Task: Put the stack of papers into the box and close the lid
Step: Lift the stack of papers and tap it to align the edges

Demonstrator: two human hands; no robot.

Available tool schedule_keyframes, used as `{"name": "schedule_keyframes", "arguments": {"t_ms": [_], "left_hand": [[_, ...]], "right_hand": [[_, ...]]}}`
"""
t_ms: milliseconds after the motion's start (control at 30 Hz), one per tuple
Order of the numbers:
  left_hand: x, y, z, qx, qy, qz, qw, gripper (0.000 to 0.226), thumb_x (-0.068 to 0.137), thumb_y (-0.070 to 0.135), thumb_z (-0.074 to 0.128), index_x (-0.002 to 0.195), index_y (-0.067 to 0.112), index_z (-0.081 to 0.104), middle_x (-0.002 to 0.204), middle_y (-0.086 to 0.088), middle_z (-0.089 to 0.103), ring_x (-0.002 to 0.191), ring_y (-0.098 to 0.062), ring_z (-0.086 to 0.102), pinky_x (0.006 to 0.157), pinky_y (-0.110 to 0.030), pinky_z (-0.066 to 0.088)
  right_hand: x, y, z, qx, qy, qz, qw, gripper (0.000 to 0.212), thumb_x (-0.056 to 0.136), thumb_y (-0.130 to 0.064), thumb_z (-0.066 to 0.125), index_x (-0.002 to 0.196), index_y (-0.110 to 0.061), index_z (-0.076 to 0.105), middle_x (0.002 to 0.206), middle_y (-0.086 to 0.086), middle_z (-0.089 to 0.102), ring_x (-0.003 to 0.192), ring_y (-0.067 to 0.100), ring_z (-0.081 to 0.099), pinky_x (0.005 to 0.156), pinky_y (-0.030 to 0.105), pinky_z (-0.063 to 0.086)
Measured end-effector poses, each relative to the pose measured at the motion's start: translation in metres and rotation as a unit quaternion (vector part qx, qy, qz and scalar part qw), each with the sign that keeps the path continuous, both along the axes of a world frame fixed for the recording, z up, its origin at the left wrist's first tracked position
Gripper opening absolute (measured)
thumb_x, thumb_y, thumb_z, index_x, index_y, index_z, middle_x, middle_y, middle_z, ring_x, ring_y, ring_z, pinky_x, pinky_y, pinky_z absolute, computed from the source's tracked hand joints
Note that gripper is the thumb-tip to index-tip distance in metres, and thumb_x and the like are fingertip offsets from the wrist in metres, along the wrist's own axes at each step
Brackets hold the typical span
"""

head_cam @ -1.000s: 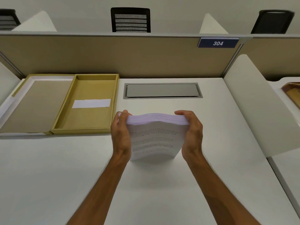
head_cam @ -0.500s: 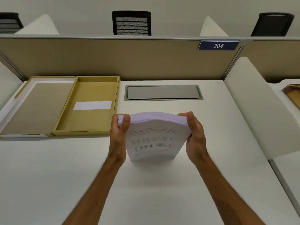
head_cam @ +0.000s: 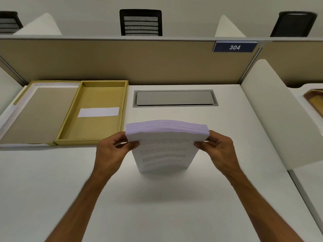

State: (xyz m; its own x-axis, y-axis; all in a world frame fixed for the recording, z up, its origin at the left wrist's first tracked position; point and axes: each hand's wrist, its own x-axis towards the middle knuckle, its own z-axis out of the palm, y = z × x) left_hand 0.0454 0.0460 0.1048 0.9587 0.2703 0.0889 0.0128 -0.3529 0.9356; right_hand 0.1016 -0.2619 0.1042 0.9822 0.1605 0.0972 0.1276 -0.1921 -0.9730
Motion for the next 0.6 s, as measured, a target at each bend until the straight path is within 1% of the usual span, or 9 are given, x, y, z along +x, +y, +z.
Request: {"name": "schedule_keyframes", "arguments": {"t_ms": [67, 167, 233, 300, 367, 467, 600], "left_hand": [[-0.0003, -0.0034, 0.0008, 0.020, -0.010, 0.020, 1.000, 0.038, 0.077, 0.010, 0.082, 0.103, 0.036, 0.072, 0.083, 0.035, 0.072, 0.084, 0.007, 0.070, 0.077, -0.009, 0.053], [-0.0014, -0.0057, 0.0003, 0.024, -0.022, 0.037, 0.999, 0.040, 0.076, 0.009, 0.083, 0.110, 0.027, 0.074, 0.081, 0.039, 0.069, 0.084, 0.008, 0.070, 0.076, -0.006, 0.051], [-0.0038, -0.0058, 0.0001, 0.025, -0.030, 0.036, 0.999, 0.040, 0.076, 0.011, 0.083, 0.112, 0.027, 0.074, 0.082, 0.039, 0.069, 0.086, 0.008, 0.070, 0.076, -0.005, 0.050], [-0.0047, -0.0050, -0.0012, 0.016, -0.025, 0.033, 0.999, 0.036, 0.076, 0.012, 0.083, 0.109, 0.026, 0.075, 0.082, 0.037, 0.071, 0.085, 0.008, 0.069, 0.075, -0.006, 0.050], [-0.0048, -0.0048, -0.0017, 0.006, -0.018, 0.031, 0.999, 0.034, 0.076, 0.012, 0.083, 0.106, 0.025, 0.076, 0.082, 0.034, 0.072, 0.084, 0.008, 0.069, 0.075, -0.006, 0.050], [-0.0034, -0.0058, -0.0011, 0.004, -0.023, 0.038, 0.999, 0.036, 0.075, 0.009, 0.083, 0.109, 0.021, 0.077, 0.083, 0.034, 0.072, 0.084, 0.009, 0.069, 0.075, -0.005, 0.049], [-0.0041, -0.0055, 0.0004, 0.011, -0.038, 0.035, 0.999, 0.040, 0.075, 0.011, 0.083, 0.109, 0.029, 0.073, 0.081, 0.038, 0.070, 0.084, 0.010, 0.069, 0.077, -0.006, 0.050]], "right_hand": [[0.0003, 0.0023, 0.0010, -0.005, -0.010, -0.009, 1.000, 0.045, 0.080, 0.007, 0.074, 0.106, -0.029, 0.073, 0.101, -0.012, 0.077, 0.095, 0.014, 0.073, 0.086, 0.032, 0.059], [-0.0003, 0.0023, 0.0029, -0.009, -0.017, -0.013, 1.000, 0.048, 0.079, 0.007, 0.075, 0.105, -0.033, 0.071, 0.098, -0.021, 0.076, 0.094, 0.008, 0.072, 0.083, 0.024, 0.058], [-0.0013, 0.0014, 0.0015, -0.012, -0.024, -0.015, 1.000, 0.048, 0.080, 0.006, 0.075, 0.106, -0.034, 0.071, 0.098, -0.024, 0.075, 0.095, 0.005, 0.071, 0.082, 0.020, 0.057], [-0.0018, 0.0012, -0.0013, -0.011, -0.023, -0.015, 1.000, 0.048, 0.080, 0.005, 0.075, 0.106, -0.035, 0.071, 0.099, -0.022, 0.076, 0.096, 0.006, 0.071, 0.082, 0.020, 0.056], [-0.0011, 0.0020, -0.0038, -0.008, -0.020, -0.013, 1.000, 0.047, 0.080, 0.004, 0.075, 0.106, -0.034, 0.072, 0.101, -0.018, 0.077, 0.098, 0.010, 0.072, 0.084, 0.025, 0.058], [0.0006, 0.0024, -0.0014, -0.009, -0.026, -0.011, 1.000, 0.046, 0.080, 0.004, 0.075, 0.107, -0.034, 0.072, 0.100, -0.021, 0.076, 0.098, 0.010, 0.072, 0.084, 0.026, 0.058], [0.0012, 0.0006, -0.0011, 0.000, -0.031, -0.003, 1.000, 0.045, 0.081, 0.002, 0.075, 0.108, -0.033, 0.071, 0.102, -0.020, 0.076, 0.099, 0.012, 0.071, 0.084, 0.026, 0.058]]}}
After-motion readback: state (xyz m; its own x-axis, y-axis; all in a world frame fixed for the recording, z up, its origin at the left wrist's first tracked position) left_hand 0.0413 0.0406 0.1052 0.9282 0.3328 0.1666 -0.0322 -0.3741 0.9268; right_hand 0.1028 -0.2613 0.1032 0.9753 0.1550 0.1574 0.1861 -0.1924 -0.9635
